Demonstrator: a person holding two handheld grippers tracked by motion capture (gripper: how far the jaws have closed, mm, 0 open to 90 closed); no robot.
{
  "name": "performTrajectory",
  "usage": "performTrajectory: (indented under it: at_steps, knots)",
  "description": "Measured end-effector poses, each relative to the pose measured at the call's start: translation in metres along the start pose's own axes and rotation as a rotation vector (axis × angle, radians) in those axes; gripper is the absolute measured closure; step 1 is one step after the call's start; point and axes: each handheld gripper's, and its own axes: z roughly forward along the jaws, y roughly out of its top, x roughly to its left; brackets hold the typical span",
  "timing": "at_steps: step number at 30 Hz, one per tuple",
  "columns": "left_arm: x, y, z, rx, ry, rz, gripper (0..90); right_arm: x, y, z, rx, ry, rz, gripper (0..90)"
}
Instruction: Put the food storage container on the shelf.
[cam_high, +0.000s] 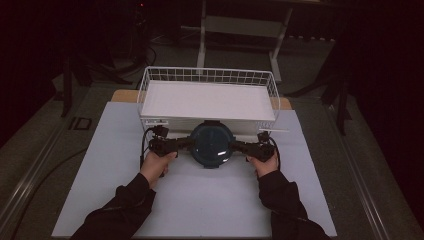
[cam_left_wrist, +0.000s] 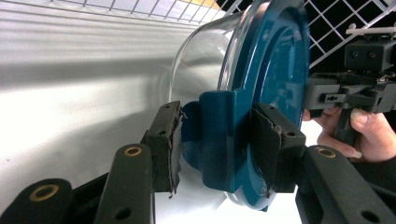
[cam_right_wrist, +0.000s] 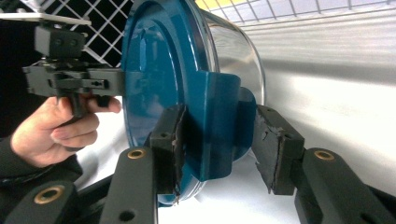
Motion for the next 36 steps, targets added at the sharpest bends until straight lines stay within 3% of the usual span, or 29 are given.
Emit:
performTrajectory:
  at_steps: [4,8,9,17,18,24,26,29,30,32,36]
  knots:
    - [0.005,-0.002,0.0,-0.012,-0.006,-0.02,54.0,-0.005,-0.006,0.003,-0.004,0.02,0.013,53.7]
    - [0.004,-0.003,0.0,-0.029,0.019,-0.012,52.4,-0.005,-0.007,0.005,-0.012,0.021,0.027,52.6]
    - [0.002,-0.002,0.0,-0.049,0.054,-0.007,52.5,-0.005,-0.007,0.007,-0.008,0.019,0.031,50.3]
    - [0.006,-0.001,0.002,-0.066,0.065,0.007,51.5,0.001,0.001,0.009,-0.022,-0.047,-0.002,48.3]
    - [0.006,-0.001,0.003,-0.074,0.08,0.019,49.1,0.002,0.003,0.01,-0.034,-0.059,-0.02,49.1]
    - [0.008,0.0,0.005,-0.088,0.094,0.038,44.1,0.004,0.007,0.013,-0.056,-0.099,-0.03,48.7]
    - [0.011,-0.001,0.006,-0.099,0.091,0.025,41.4,0.003,0.008,0.014,-0.073,-0.106,-0.056,49.0]
    - [0.011,-0.002,0.005,-0.1,0.088,0.006,38.2,0.003,0.007,0.016,-0.084,-0.107,-0.055,49.0]
    - [0.009,-0.002,0.004,-0.096,0.083,0.029,36.6,0.004,0.006,0.015,-0.076,-0.099,-0.031,48.8]
    - [0.007,-0.003,0.004,-0.109,0.071,0.04,32.0,0.005,0.005,0.015,-0.085,-0.102,-0.049,47.8]
    - [-0.001,-0.004,0.001,-0.112,0.053,0.108,23.4,0.006,0.002,0.013,-0.103,-0.109,-0.06,45.5]
